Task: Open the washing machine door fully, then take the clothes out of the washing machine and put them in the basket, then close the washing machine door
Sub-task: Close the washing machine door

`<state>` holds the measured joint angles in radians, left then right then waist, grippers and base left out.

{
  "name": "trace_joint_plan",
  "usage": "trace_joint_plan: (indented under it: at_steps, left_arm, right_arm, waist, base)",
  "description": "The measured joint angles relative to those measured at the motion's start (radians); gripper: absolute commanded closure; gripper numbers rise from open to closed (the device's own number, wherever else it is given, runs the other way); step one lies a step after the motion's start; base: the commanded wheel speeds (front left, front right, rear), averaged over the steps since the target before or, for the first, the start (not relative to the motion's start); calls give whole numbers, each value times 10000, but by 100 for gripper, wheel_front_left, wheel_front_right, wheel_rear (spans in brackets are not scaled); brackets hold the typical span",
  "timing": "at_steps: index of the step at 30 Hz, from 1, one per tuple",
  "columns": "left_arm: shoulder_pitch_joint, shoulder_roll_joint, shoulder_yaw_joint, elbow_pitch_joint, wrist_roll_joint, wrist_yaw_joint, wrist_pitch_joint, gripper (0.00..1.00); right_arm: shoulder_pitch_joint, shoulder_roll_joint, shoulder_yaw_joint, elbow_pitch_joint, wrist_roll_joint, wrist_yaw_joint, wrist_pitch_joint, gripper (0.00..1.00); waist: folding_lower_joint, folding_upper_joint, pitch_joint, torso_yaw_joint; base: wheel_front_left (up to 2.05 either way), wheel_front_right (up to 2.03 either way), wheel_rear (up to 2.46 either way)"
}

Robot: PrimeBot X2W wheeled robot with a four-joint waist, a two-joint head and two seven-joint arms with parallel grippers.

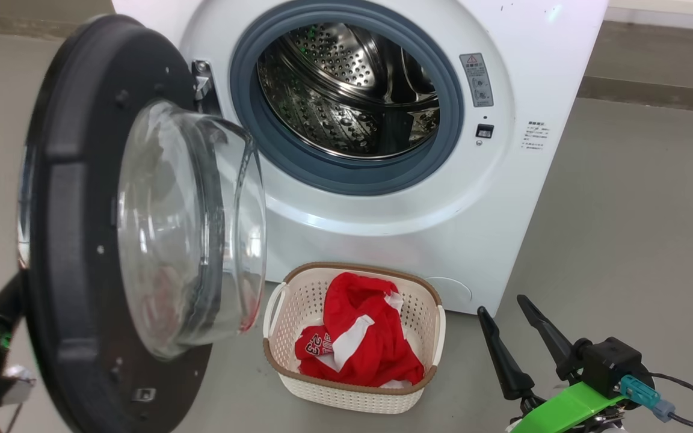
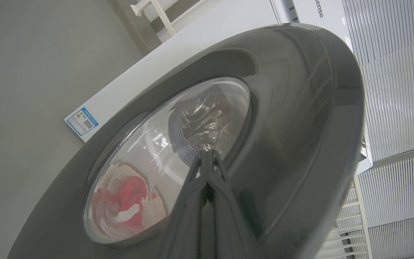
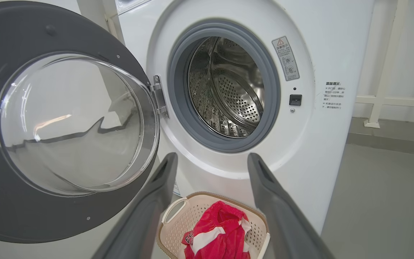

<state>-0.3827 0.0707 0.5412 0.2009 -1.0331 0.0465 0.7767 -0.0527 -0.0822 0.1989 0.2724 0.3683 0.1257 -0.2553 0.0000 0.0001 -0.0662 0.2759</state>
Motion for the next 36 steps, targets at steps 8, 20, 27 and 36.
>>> trace_joint_plan:
  at_steps: [8,20,27,36]
  left_arm:
    - [722,-313,-803,-1254,-545,430,-13,100]
    - [1499,-318,-2625,-1737,-2057,1045,-1450,100]
    - [1856,-311,-3319,-1990,-2596,1185,-2094,100]
    - [2034,-311,-3659,-2171,-3104,1294,-2506,100]
  right_arm:
    - [-10,52,44,36,0,0,0,0]
    - [-44,84,36,113,0,0,0,0]
    - [-81,92,29,128,0,0,0,0]
    - [-91,88,13,134,0,0,0,0]
  waist:
    - [0,-1,113,-150]
    - [0,0,299,-516]
    - [0,0,334,-785]
    - [0,0,371,-1063]
  base:
    - [0,0,0]
    - [0,0,0]
    - [0,0,0]
    - [0,0,0]
